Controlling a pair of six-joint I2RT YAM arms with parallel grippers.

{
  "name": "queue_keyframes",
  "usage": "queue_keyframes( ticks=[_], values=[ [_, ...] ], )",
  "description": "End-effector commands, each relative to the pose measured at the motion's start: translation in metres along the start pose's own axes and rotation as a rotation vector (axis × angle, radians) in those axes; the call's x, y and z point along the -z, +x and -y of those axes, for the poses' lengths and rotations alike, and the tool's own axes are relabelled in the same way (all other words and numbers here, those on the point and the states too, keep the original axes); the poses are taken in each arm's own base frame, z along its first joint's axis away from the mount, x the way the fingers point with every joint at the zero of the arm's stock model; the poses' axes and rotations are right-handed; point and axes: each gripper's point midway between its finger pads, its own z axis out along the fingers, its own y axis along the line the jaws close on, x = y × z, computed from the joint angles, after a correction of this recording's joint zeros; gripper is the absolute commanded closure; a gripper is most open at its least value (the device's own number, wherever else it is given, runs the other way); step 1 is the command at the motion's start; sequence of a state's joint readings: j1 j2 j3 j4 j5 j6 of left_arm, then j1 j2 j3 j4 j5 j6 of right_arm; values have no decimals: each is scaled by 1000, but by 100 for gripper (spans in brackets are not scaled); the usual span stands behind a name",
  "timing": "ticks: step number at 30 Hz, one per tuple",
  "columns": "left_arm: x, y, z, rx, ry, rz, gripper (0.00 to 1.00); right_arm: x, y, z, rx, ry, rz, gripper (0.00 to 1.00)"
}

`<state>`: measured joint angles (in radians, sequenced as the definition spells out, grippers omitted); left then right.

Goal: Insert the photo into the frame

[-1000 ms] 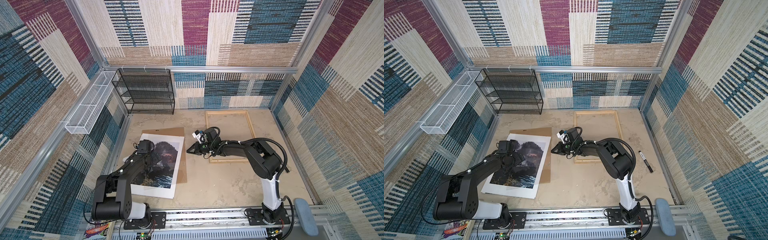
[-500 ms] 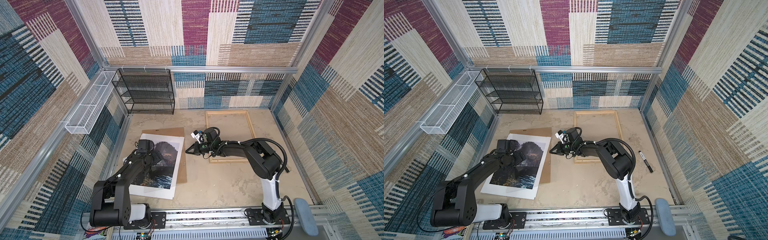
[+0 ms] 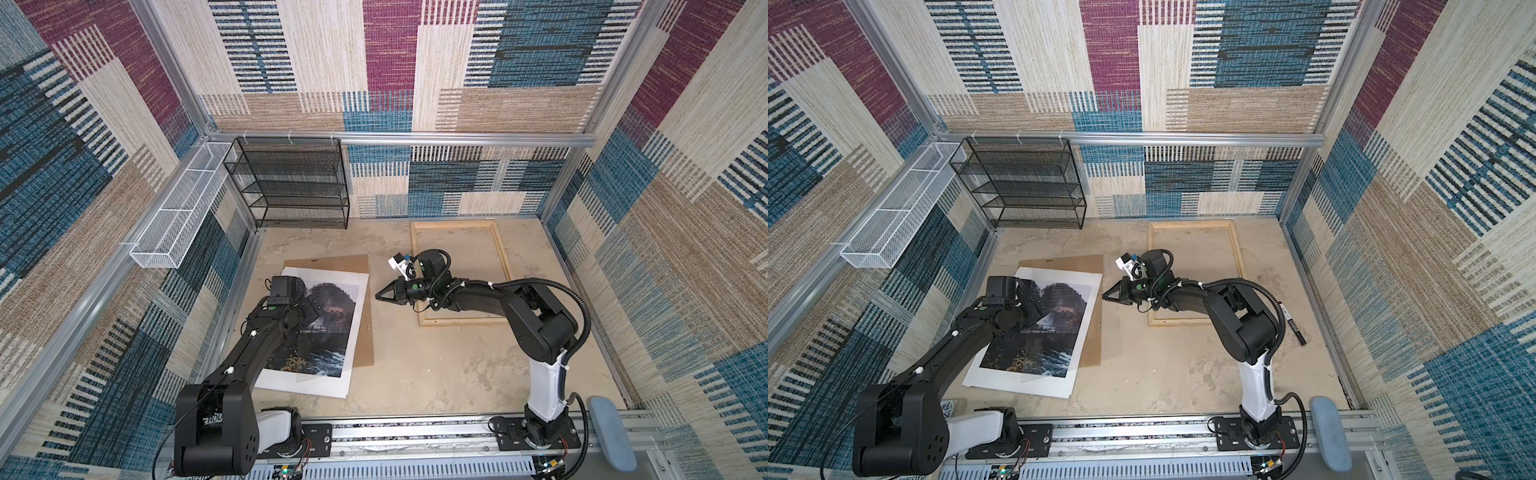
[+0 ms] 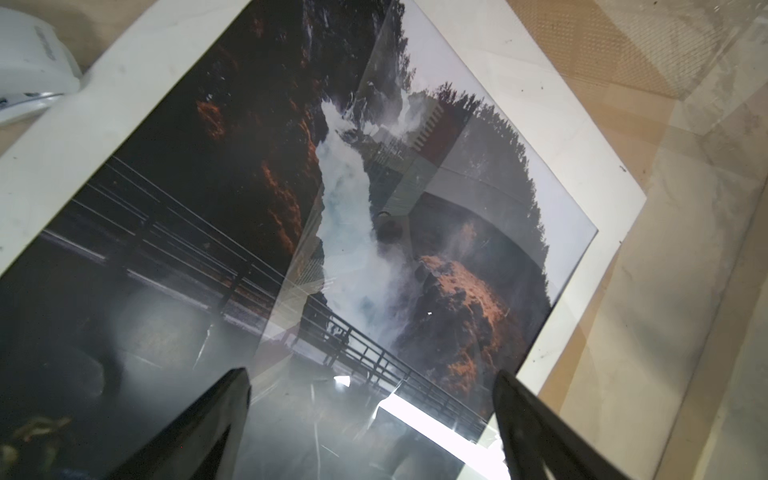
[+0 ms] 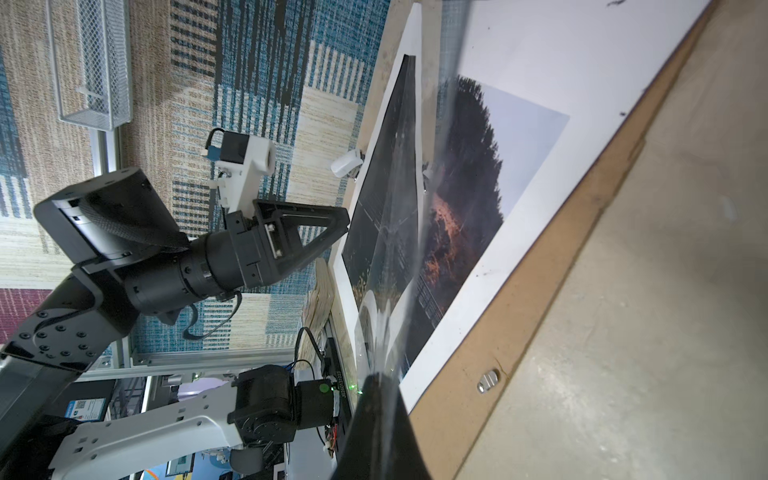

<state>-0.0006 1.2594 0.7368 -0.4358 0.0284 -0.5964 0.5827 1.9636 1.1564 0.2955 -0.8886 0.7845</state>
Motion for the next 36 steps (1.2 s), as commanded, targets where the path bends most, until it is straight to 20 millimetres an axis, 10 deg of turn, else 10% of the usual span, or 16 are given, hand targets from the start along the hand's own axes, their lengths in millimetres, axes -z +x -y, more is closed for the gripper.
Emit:
queue_keyframes(
  ticks=[1, 36],
  values=[
    [2, -1, 1, -19, 2, -6, 6, 12, -8, -21, 73, -60, 21, 96],
    [3, 2, 24, -57, 120, -14, 7, 89, -23, -50, 123, -198, 92, 100]
  ],
)
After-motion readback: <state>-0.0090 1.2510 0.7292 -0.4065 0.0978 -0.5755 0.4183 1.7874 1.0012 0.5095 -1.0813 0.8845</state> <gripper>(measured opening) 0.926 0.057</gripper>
